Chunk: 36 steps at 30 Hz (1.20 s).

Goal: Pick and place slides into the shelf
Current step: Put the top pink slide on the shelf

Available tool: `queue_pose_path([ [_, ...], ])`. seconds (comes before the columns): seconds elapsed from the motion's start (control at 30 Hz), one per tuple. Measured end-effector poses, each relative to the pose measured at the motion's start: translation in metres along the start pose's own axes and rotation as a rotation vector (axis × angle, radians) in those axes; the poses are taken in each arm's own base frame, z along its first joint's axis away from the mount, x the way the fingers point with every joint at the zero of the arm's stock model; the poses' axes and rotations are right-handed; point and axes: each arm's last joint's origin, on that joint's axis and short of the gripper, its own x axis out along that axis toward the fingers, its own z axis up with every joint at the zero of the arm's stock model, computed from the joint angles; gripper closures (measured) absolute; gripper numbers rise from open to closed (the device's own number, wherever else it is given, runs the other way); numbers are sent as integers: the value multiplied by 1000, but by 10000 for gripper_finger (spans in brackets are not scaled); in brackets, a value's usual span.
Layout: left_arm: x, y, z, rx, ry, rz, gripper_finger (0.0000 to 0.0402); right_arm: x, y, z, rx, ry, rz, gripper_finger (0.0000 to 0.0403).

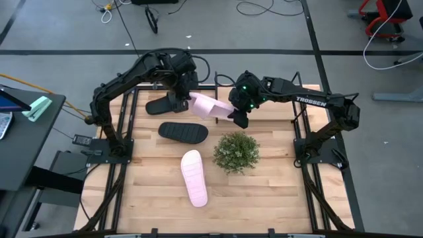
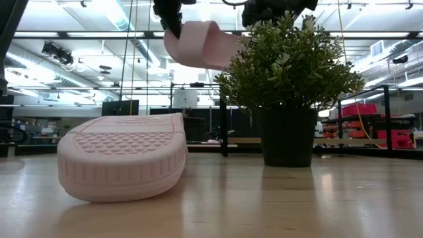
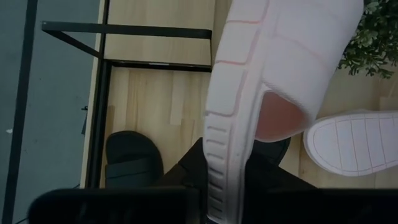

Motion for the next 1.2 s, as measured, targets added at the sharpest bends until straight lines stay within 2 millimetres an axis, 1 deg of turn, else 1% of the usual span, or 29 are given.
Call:
queue_pose_path([
  [0.1, 0, 0, 0, 13, 1, -1, 332, -3, 1, 4, -7, -20, 3, 224],
  [0.23, 0, 0, 0, 11, 1, 0, 345, -7, 2, 9, -14, -42, 3, 201],
  [0.33, 0, 1, 0, 8, 1, 1, 354, -7, 2, 8, -13, -40, 3, 195],
  [0.4, 0, 1, 0, 6, -1, 1, 352, -7, 2, 8, -15, -41, 5, 196],
  [0.5, 0, 1, 0, 6, -8, 3, 336, -7, 2, 9, -17, -42, 5, 207],
  [0.6, 0, 1, 1, 5, -13, 5, 329, -7, 0, 9, -9, -43, 12, 229],
  [0.8, 0, 2, 2, 3, -24, 9, 350, 0, -4, 9, 2, -31, 13, 296],
  [0.9, 0, 2, 2, -1, -25, 10, 349, 0, -4, 9, 2, -32, 12, 326],
  [1.0, 0, 3, 4, -12, -41, 16, 325, -1, -5, 9, 4, -33, 11, 328],
  [1.2, 0, 5, 6, -30, -45, 88, 267, -2, -9, 8, 19, -24, 0, 329],
])
